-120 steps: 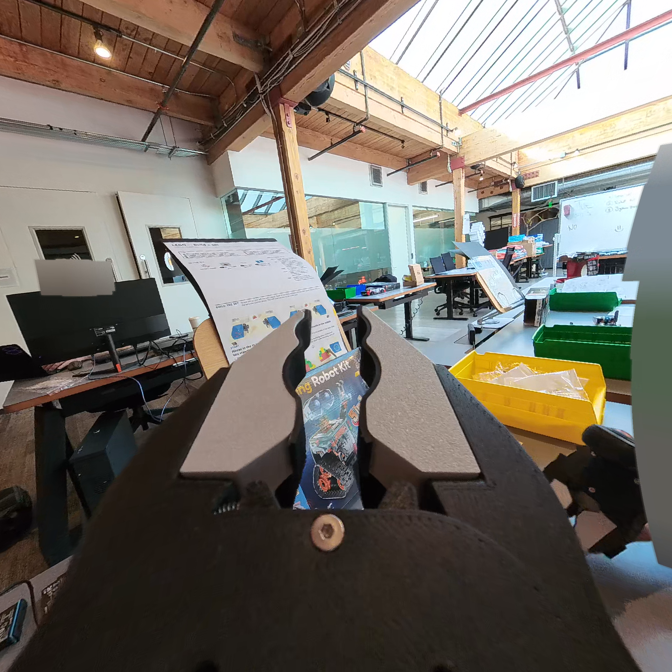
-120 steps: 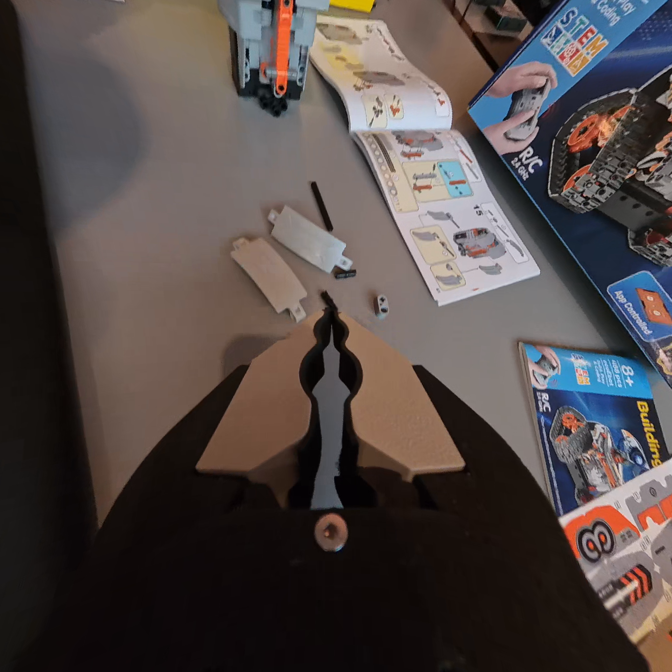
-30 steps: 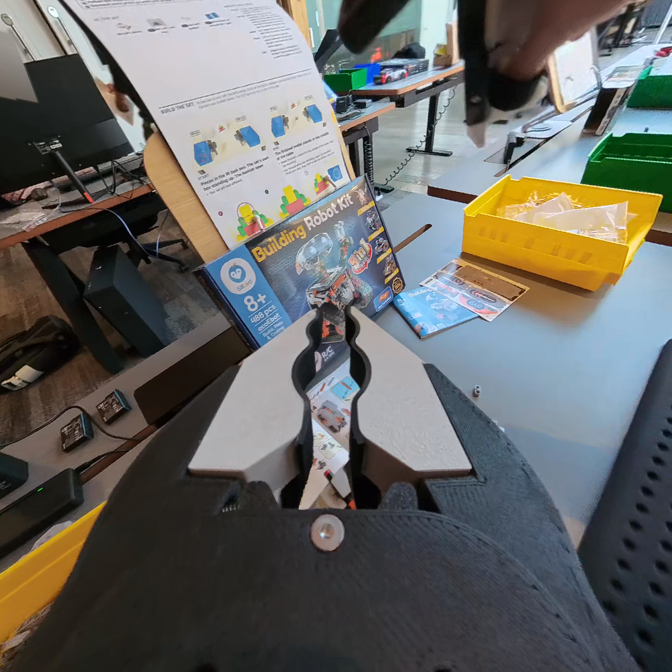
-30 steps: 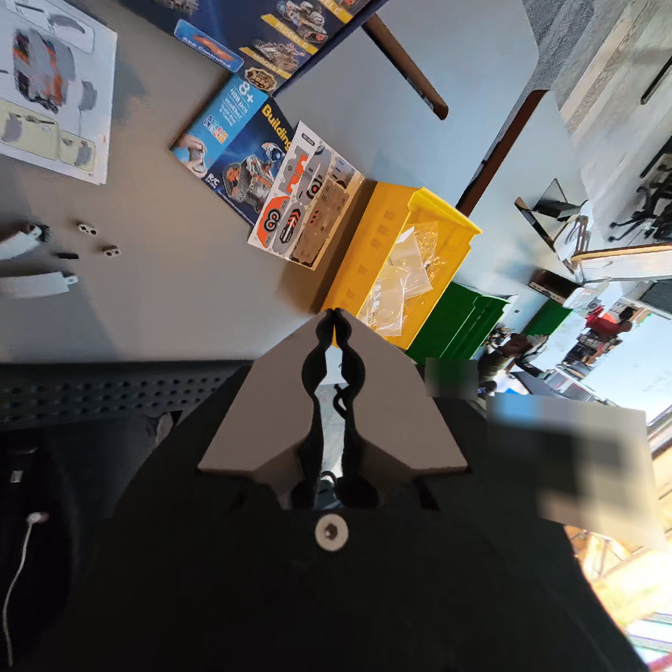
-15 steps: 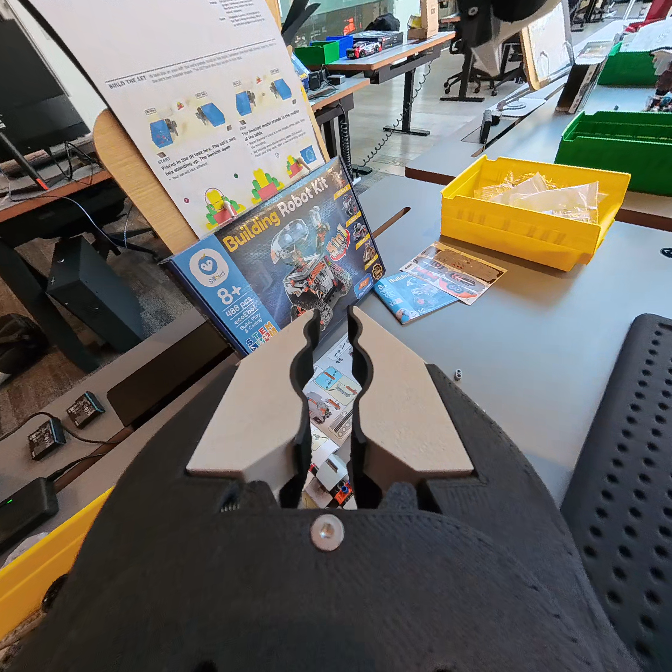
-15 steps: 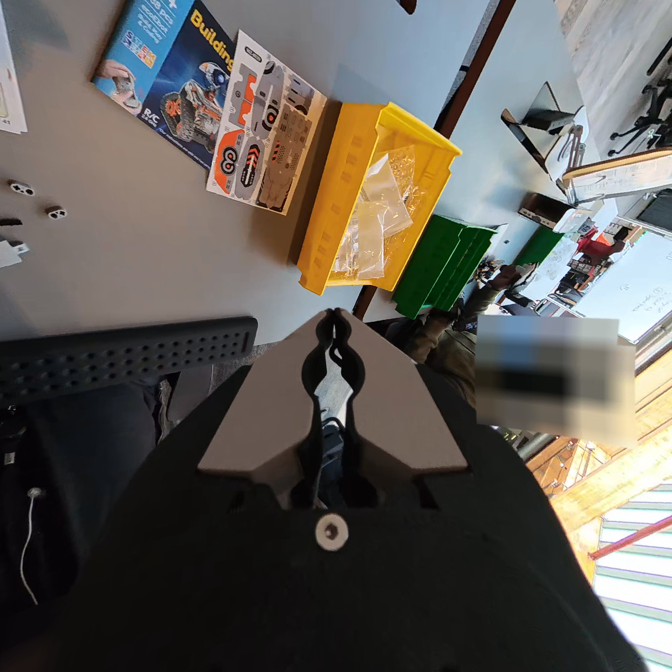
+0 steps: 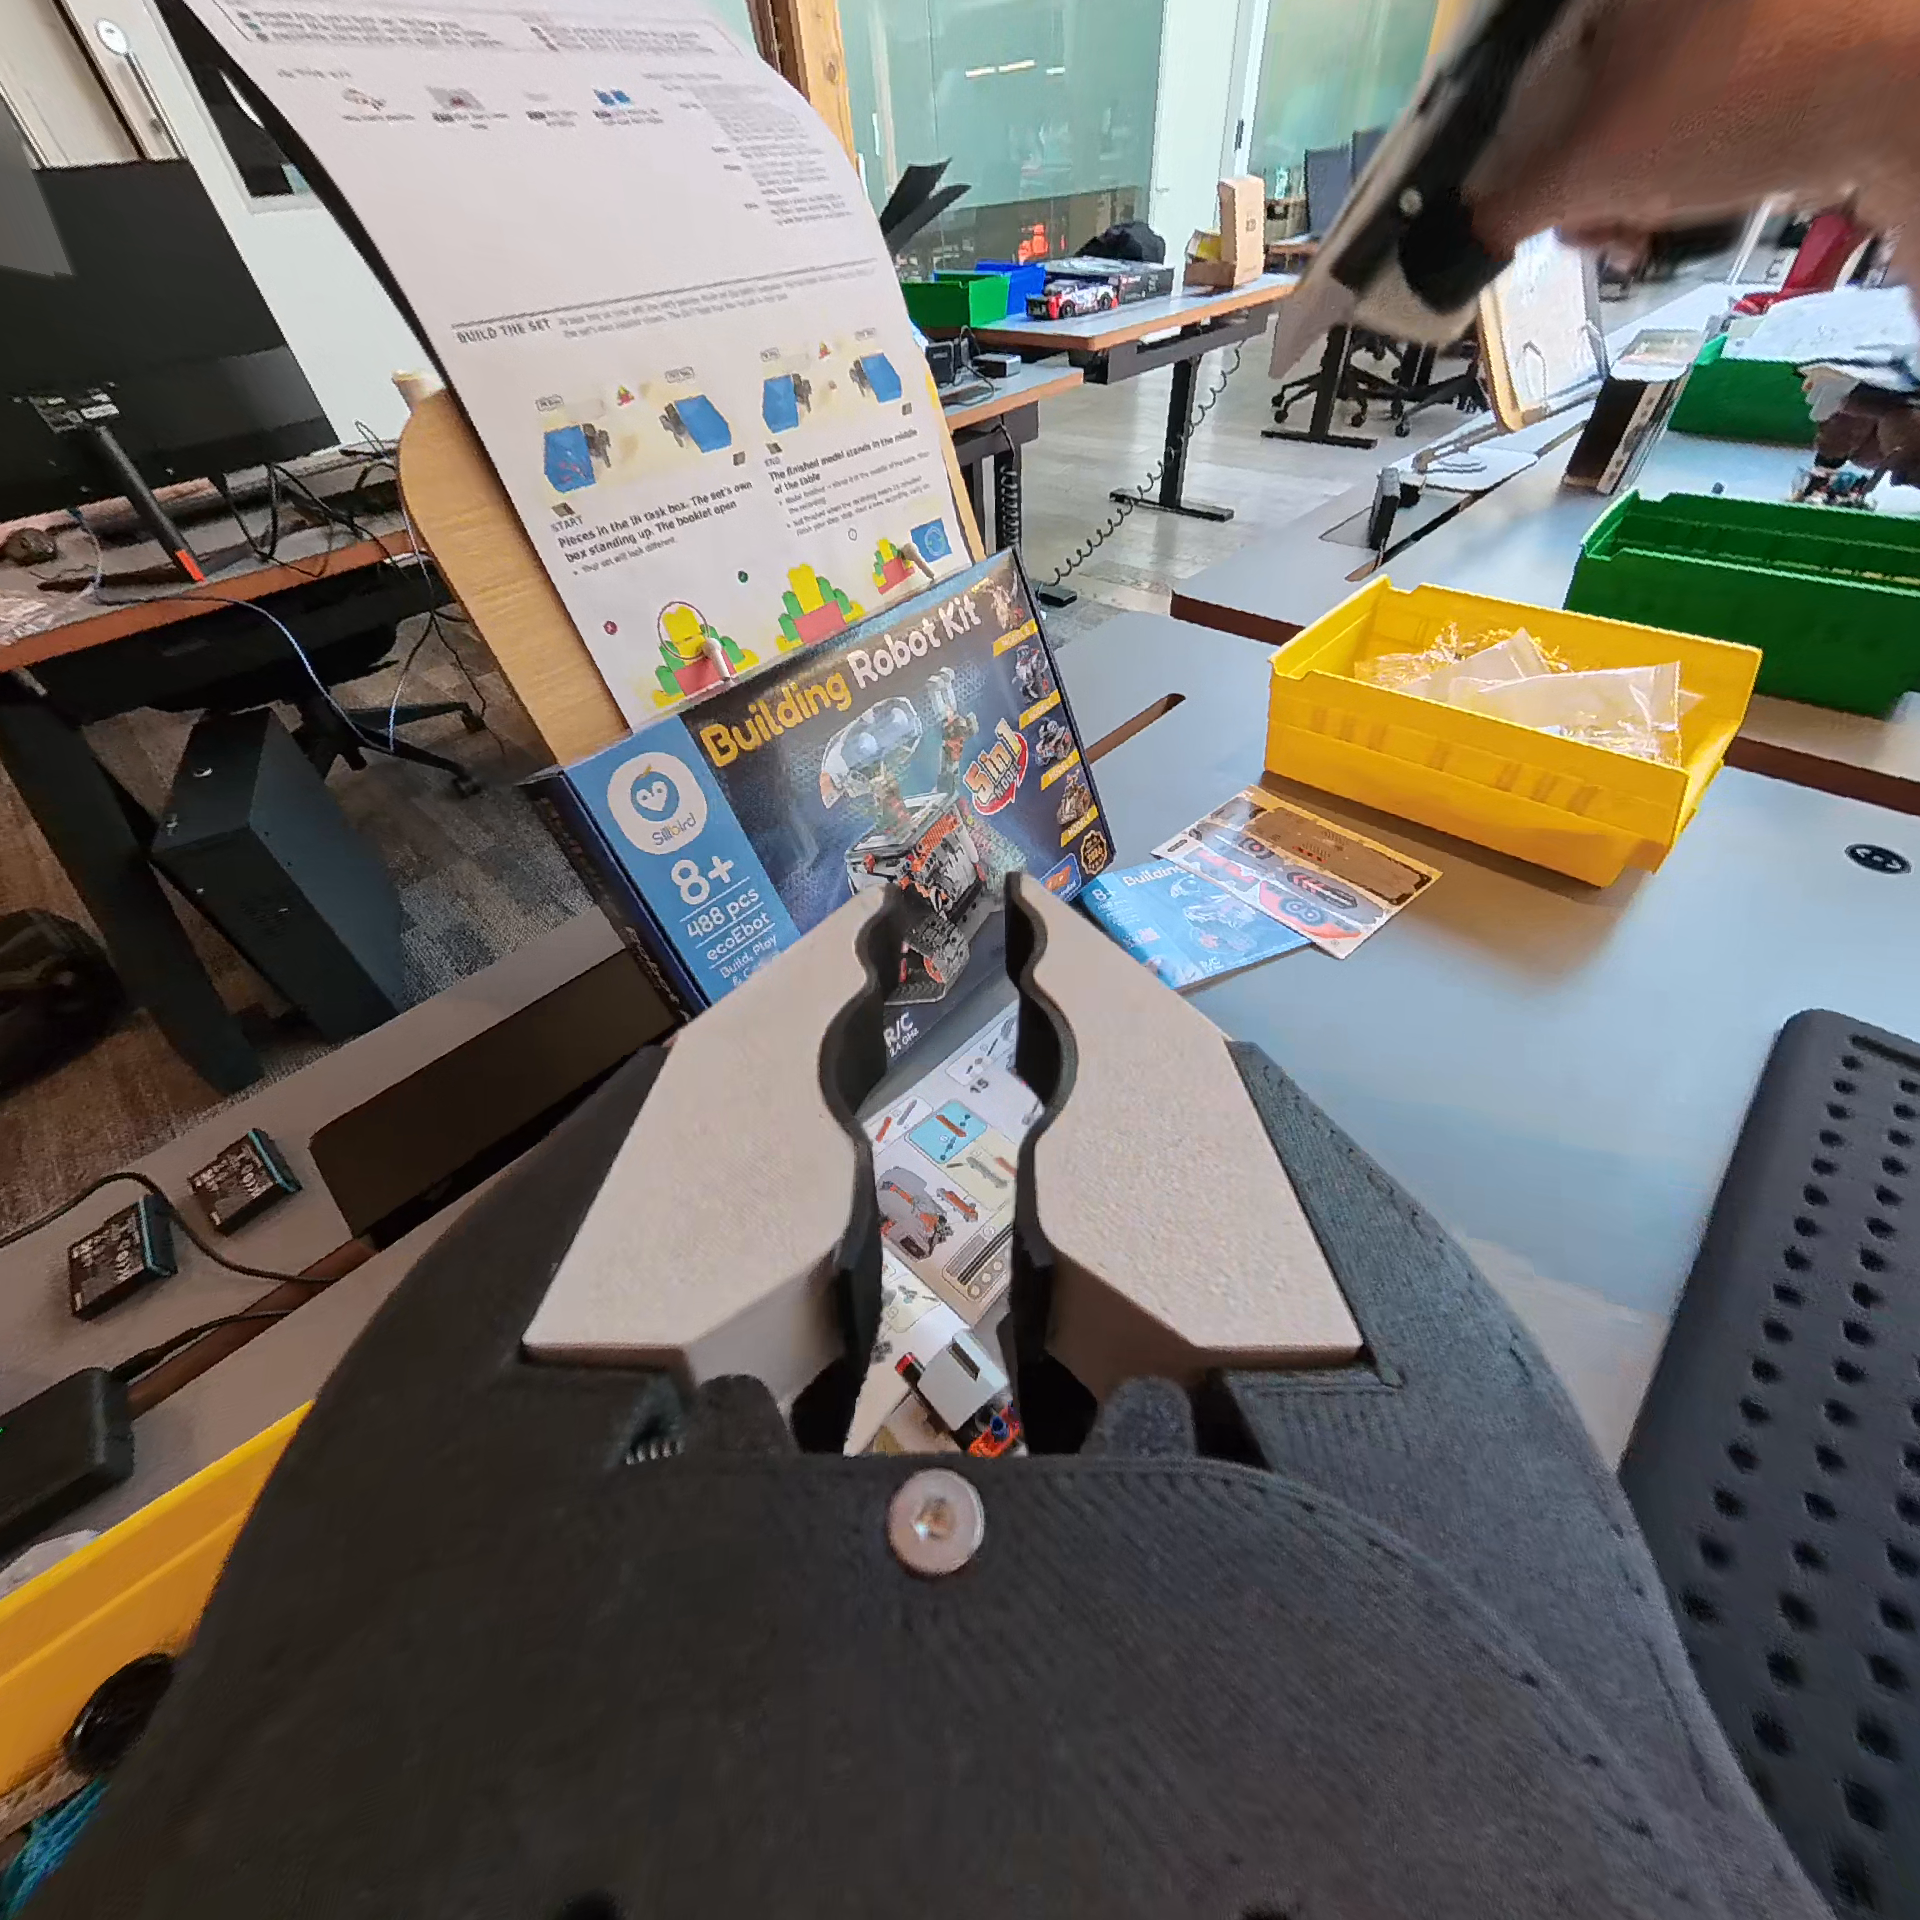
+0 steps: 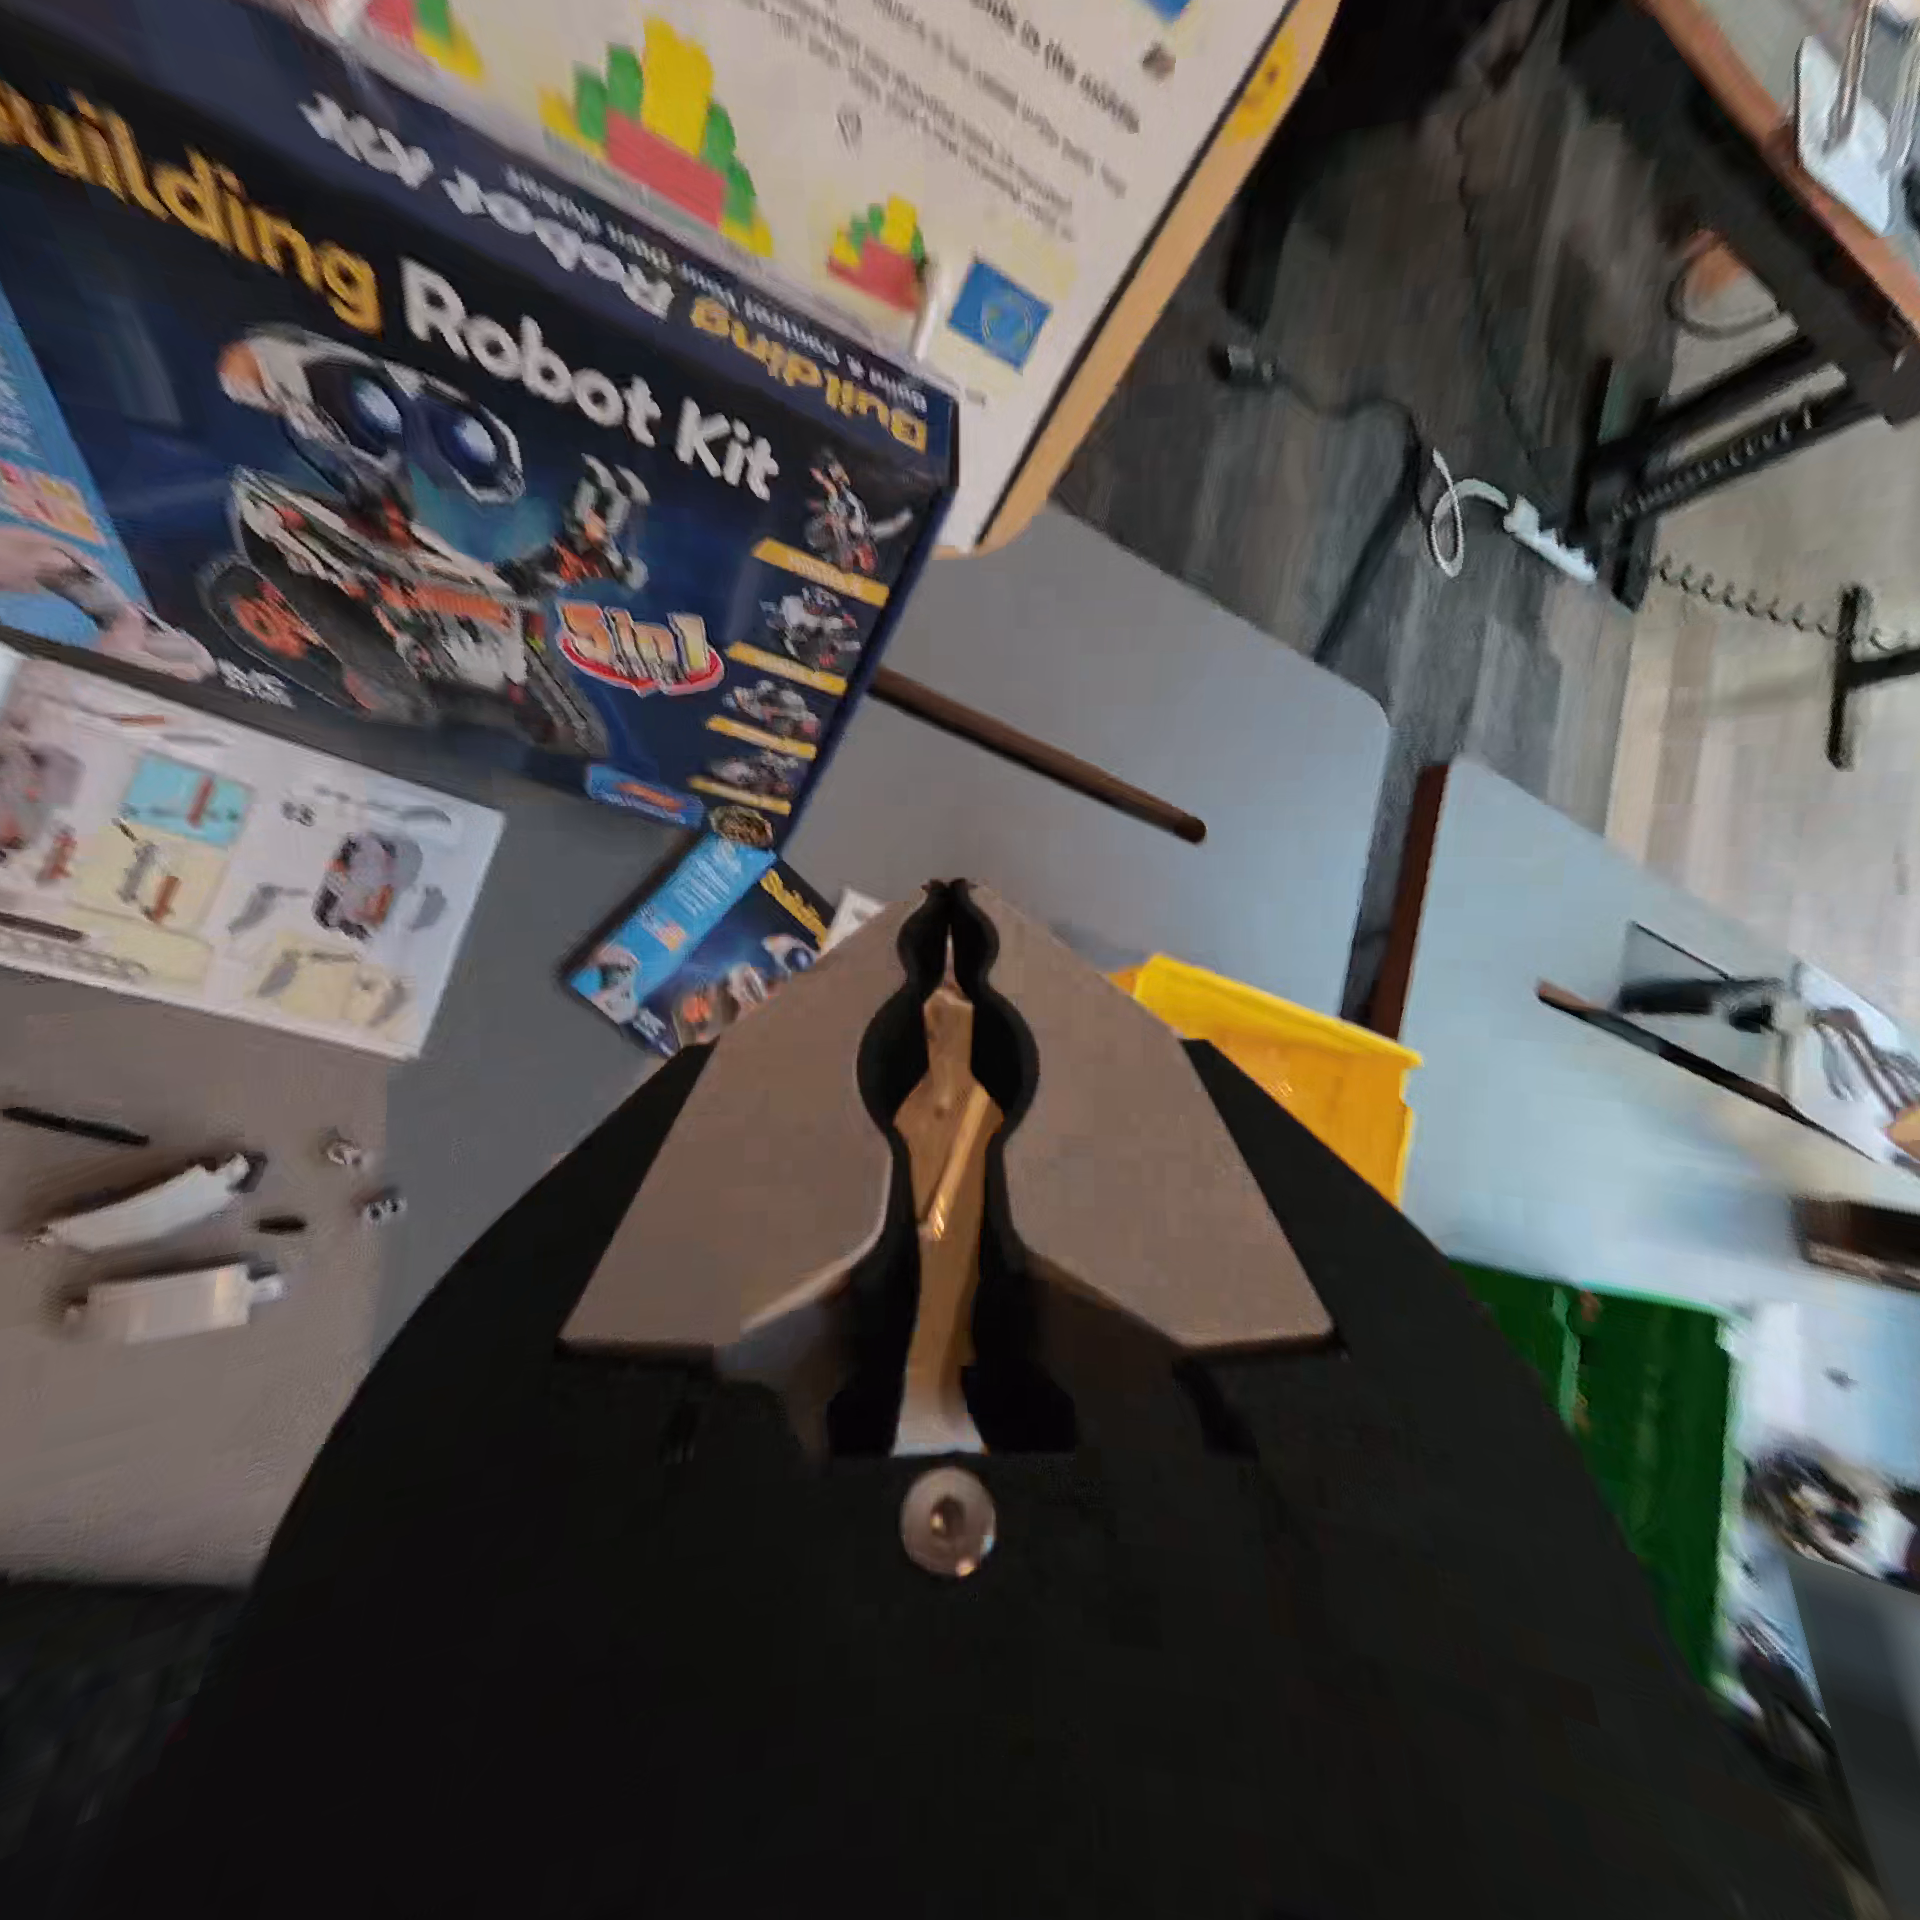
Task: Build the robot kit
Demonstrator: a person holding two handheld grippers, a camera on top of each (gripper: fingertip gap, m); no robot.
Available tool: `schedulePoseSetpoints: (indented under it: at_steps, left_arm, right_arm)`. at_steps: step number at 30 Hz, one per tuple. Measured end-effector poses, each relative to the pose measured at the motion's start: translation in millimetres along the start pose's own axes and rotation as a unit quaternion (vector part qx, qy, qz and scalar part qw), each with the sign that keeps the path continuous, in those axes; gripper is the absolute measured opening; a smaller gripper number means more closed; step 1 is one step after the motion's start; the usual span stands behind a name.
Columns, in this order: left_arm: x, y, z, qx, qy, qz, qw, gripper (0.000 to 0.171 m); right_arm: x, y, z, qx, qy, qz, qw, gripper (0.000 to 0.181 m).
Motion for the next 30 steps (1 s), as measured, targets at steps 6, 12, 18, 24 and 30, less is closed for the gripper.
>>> schedulePoseSetpoints:
  at_steps: [6, 12, 18, 24, 30]
  left_arm:
    - [-4, -4, 9, -0.020, -0.004, 0.007, 1.000, 0.017]
    - [-15, -7, 18, -0.023, -0.001, 0.022, 1.000, 0.017]
    - [-21, -15, 26, -0.032, -0.013, 0.067, 0.997, 0.018]
    - [-26, -22, 38, -0.039, -0.012, 0.096, 0.995, 0.017]
    - [-35, -22, 50, -0.013, -0.013, 0.085, 0.996, 0.018]
  right_arm:
    - [-7, 57, -55, 0.040, -0.080, 0.328, 0.940, 0.021]
    - [12, 88, -103, 0.059, -0.131, 0.455, 0.879, 0.000]
    - [14, 99, -99, 0.091, -0.143, 0.445, 0.880, 0.000]
    - [-5, 100, -85, 0.116, -0.180, 0.425, 0.879, 0.000]
    - [-36, 100, -85, 0.100, -0.227, 0.413, 0.876, 0.000]
Point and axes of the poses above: each gripper's, where its closed fingertips meet, x back along the fingers, y out of its underside, z = x × y across the jaws, the point moved 9 cm from there along x, back along the fingers, and after that the axes turned 2 degrees about x, right-handed, at the moved point
